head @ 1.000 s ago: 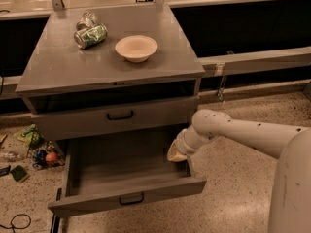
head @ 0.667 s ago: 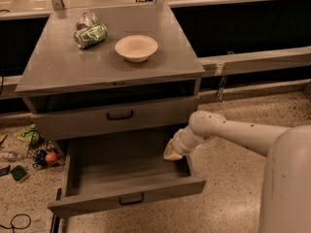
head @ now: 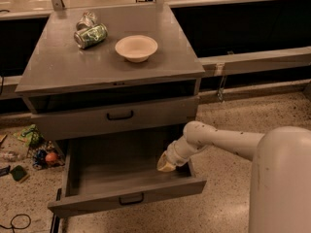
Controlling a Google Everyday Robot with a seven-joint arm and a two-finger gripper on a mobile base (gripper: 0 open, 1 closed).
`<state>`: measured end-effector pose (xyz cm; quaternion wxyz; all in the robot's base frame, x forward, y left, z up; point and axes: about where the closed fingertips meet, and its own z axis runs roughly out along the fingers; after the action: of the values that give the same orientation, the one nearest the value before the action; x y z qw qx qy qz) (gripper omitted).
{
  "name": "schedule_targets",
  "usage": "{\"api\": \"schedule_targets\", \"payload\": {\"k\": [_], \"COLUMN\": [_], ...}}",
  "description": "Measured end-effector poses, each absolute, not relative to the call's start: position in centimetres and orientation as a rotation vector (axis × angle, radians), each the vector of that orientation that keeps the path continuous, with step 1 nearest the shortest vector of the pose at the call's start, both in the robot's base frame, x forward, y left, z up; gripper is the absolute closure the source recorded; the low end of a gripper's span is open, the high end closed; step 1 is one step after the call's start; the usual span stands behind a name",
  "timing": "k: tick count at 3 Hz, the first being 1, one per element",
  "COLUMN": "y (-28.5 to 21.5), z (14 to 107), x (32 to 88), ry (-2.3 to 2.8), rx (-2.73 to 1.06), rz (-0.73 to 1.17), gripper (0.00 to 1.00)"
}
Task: Open middle drawer
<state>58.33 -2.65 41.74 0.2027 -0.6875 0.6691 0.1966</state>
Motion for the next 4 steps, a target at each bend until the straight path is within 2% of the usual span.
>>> {"api": "schedule_targets", "payload": {"k": [4], "y": [-0.8], "z": [40.8], "x": [47.7], "ry": [1.883], "rx": [-2.08], "rz": [0.904], "gripper": [1.0]}}
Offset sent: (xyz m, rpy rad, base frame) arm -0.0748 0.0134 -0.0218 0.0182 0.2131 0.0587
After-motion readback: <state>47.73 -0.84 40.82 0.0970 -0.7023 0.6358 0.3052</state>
